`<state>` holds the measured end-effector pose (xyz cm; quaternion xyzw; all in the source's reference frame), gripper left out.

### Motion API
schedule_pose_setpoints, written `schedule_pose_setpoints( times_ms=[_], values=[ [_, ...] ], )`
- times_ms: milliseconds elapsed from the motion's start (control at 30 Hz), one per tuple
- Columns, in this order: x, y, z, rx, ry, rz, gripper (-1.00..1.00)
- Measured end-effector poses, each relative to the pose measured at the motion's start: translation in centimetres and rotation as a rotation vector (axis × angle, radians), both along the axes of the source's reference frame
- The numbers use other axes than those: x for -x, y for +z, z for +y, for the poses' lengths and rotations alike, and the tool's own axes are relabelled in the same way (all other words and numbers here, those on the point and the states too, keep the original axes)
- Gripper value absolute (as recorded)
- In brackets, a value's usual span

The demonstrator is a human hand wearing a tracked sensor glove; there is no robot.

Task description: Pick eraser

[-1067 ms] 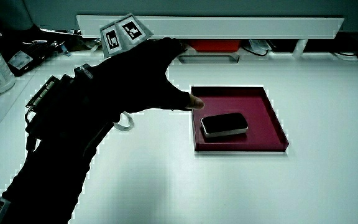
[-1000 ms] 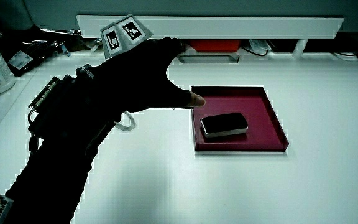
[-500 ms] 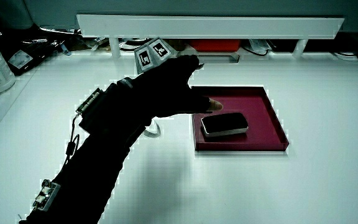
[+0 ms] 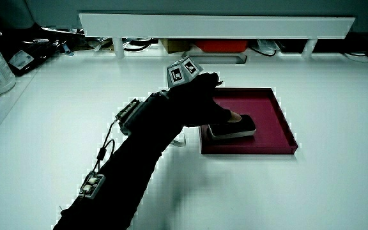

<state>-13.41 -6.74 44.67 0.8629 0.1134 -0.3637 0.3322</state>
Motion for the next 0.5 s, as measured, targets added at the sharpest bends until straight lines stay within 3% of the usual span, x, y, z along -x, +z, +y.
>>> schedule_pose_setpoints(
  times_ms=[67,100,167,233,267,500],
  values=[
    [-0.4,1.5,-0.3,-0.066,0.032,0.008,0.00],
    [-0.6,2.7,-0.5,-0.156,0.071,-0.033,0.00],
    [-1.6,1.6,0.0,-0.101,0.051,-0.080,0.00],
    [-2.1,2.7,0.1,-0.082,0.048,-0.079,0.00],
    [-2.5,2.7,0.2,-0.064,0.042,-0.106,0.00],
    [-3.2,5.6,0.4,-0.054,0.049,-0.172,0.00]
  ],
)
